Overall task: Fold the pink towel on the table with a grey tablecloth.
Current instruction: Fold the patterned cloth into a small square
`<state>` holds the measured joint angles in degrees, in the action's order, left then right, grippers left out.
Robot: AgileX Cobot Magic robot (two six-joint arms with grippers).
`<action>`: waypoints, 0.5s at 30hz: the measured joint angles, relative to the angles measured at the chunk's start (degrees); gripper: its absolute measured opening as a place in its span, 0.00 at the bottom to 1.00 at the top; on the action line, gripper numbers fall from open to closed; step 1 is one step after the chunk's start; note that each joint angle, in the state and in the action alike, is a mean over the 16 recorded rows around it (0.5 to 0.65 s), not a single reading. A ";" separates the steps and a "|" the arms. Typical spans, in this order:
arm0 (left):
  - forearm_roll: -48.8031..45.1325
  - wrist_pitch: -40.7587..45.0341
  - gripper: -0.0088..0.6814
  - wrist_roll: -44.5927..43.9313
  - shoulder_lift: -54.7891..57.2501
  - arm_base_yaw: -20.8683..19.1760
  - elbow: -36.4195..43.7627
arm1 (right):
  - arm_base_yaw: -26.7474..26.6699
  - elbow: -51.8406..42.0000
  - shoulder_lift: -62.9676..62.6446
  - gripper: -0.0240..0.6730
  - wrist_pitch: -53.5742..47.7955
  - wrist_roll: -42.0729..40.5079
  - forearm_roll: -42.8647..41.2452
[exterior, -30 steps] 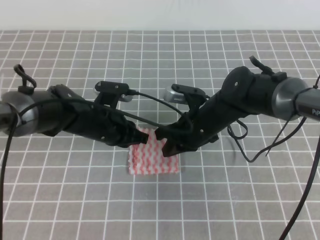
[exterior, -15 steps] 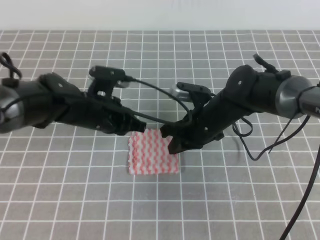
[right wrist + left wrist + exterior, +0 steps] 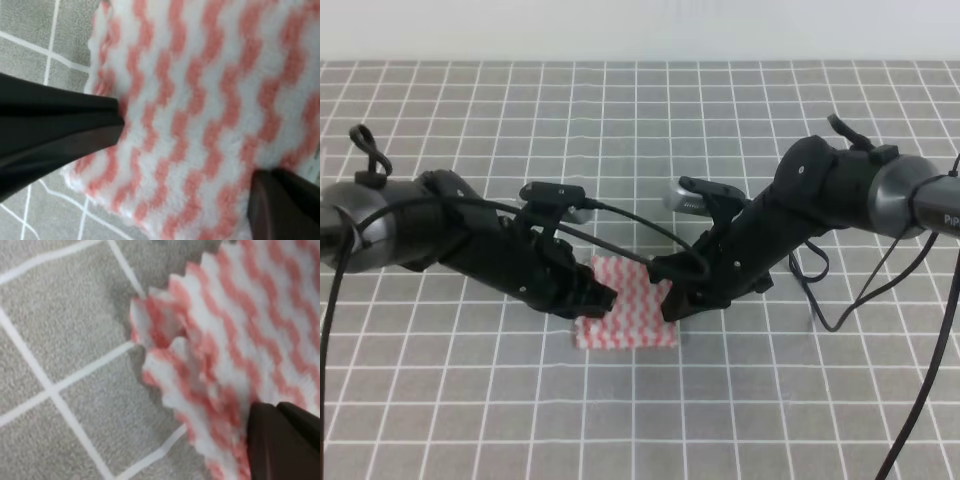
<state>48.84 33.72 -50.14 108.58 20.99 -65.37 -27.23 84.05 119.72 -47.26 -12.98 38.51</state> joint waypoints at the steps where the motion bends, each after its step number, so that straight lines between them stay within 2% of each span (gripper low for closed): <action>1: -0.33 0.00 0.01 0.19 -0.14 0.00 0.00 | 0.00 -0.01 -0.21 0.01 -0.04 0.00 -0.01; 9: -1.85 -3.86 0.01 0.79 -7.44 0.00 0.93 | 0.02 -0.20 -4.56 0.01 0.04 0.46 -1.76; 15: -0.66 -12.22 0.01 0.82 -20.02 0.02 6.61 | 0.02 -2.11 -12.07 0.01 1.18 1.35 -4.88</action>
<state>48.19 21.50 -49.32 88.56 21.01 -58.76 -27.22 81.94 107.65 -46.08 -11.63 33.63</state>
